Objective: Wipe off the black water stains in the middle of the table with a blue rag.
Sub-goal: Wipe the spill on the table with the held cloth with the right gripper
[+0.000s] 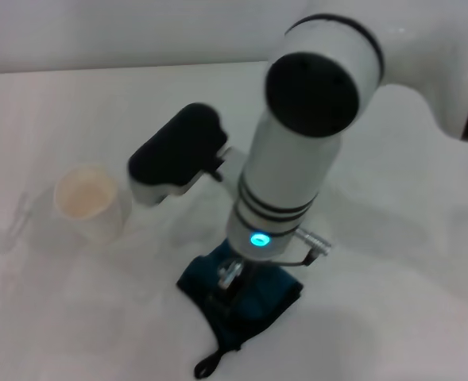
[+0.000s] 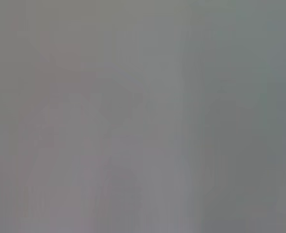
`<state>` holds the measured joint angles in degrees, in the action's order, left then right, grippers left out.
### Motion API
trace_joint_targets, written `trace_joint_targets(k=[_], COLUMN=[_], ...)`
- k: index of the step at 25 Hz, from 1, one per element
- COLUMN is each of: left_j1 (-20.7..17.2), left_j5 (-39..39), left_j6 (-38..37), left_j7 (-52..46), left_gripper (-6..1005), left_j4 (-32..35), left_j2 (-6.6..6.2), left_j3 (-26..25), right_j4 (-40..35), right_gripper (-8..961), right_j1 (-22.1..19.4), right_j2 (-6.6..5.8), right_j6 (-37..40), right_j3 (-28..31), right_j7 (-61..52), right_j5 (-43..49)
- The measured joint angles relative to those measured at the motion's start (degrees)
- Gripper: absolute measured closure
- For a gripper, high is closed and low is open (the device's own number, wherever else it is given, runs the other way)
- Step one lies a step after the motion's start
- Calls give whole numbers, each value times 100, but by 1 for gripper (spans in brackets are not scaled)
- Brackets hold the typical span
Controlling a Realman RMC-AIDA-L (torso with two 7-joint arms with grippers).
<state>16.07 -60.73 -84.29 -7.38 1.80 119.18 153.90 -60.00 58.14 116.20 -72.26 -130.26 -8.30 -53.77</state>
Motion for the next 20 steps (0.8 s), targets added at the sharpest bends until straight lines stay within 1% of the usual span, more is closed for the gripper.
trace_joint_targets(k=[5,9,13,16,20], left_j1=[3,-23,-70,-121,-173], left_j5=[13,24,29,27,24], left_j6=[0,1,1,1,1], left_j7=[0,0,0,0,0], left_gripper=[120,119,120,120,119], left_j4=[13,24,77,94,117], left_j2=[0,6,7,10,13], left_j3=[6,17,17,9,8], right_j4=[196,230,234,238,251], right_gripper=[897,898,898,898,898], right_j1=[484,639,674,721,784], right_j2=[0,0,0,0,0], right_j6=[324,419,341,262,64], right_j3=[-668,-994,-1012,-897,-669], right_j7=[-36,-37,-40,-41,-105], right_j5=[-649,-886,-871,-795,-427])
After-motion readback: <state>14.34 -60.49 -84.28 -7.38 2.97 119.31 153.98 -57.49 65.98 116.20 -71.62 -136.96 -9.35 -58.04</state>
